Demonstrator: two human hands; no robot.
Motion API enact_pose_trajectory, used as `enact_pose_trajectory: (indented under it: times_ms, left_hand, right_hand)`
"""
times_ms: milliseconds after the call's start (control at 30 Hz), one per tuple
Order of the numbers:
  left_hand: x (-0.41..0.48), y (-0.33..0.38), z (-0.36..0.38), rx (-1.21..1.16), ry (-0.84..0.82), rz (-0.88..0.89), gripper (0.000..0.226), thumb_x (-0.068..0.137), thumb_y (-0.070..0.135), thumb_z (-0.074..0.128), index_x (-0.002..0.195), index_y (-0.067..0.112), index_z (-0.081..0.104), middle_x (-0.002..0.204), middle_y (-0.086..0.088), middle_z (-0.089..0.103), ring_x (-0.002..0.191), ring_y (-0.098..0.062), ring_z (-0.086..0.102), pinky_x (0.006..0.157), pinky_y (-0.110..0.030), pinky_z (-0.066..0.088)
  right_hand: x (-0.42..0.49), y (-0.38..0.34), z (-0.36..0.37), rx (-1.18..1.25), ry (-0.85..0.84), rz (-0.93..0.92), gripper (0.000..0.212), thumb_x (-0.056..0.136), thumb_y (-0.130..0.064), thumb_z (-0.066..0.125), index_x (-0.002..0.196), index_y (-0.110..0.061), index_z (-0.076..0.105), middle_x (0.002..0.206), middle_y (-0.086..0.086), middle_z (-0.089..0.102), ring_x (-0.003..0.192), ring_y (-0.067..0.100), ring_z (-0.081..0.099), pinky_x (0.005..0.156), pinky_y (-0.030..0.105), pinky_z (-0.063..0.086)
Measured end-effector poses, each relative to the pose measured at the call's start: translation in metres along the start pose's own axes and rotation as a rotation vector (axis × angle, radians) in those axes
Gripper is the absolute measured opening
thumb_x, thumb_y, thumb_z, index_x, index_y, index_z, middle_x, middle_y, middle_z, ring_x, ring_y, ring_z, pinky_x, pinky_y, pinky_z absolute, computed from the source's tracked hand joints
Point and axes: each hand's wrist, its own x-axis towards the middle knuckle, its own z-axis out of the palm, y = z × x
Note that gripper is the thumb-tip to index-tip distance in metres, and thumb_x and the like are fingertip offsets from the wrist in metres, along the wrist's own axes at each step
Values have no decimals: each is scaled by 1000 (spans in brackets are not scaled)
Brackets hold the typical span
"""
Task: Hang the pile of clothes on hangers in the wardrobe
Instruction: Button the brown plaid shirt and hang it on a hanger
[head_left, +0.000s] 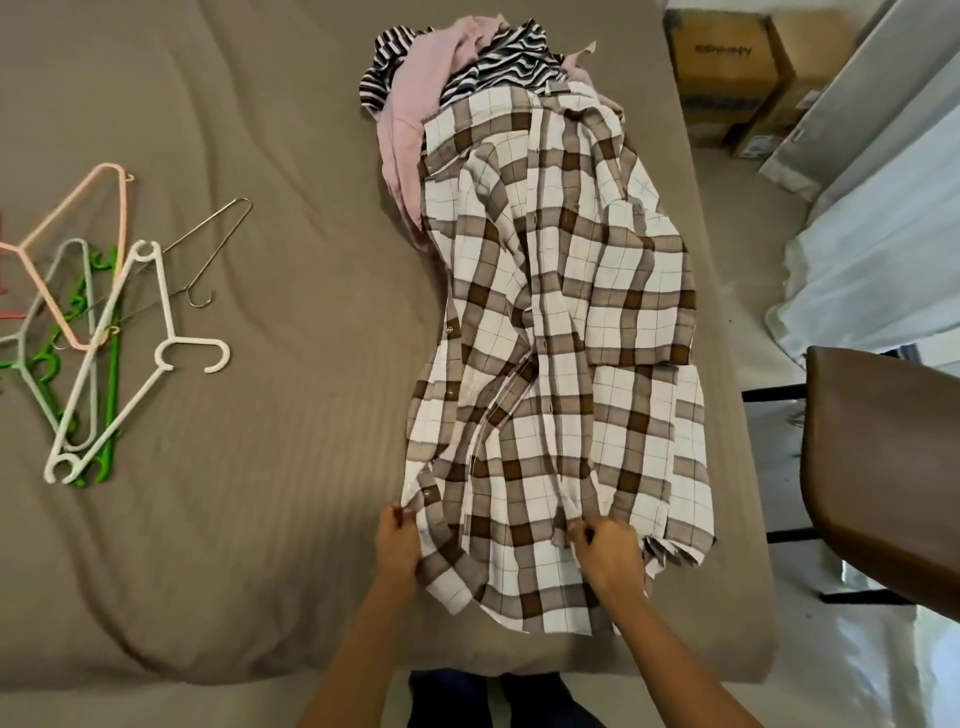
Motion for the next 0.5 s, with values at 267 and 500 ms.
enact_pose_trajectory:
  times_ms: [267, 500]
  left_hand:
    - [-26, 29, 5, 123, -49, 128, 38, 82, 38, 68, 65, 11, 47, 61, 4, 44, 59, -10, 43, 51, -17, 38]
    - [-24, 34, 4, 117, -194, 158, 14, 80, 18, 74, 74, 11, 64, 63, 5, 59, 61, -9, 53, 49, -9, 41]
  right_hand:
    - [33, -60, 1, -56, 113, -234, 37, 90, -19, 59, 123, -6, 48, 117, 13, 55, 105, 29, 56, 84, 36, 50]
    - [44, -55, 6, 103, 80, -148, 15, 92, -17, 53, 99, -6, 60, 96, 15, 65, 81, 27, 62, 72, 34, 51]
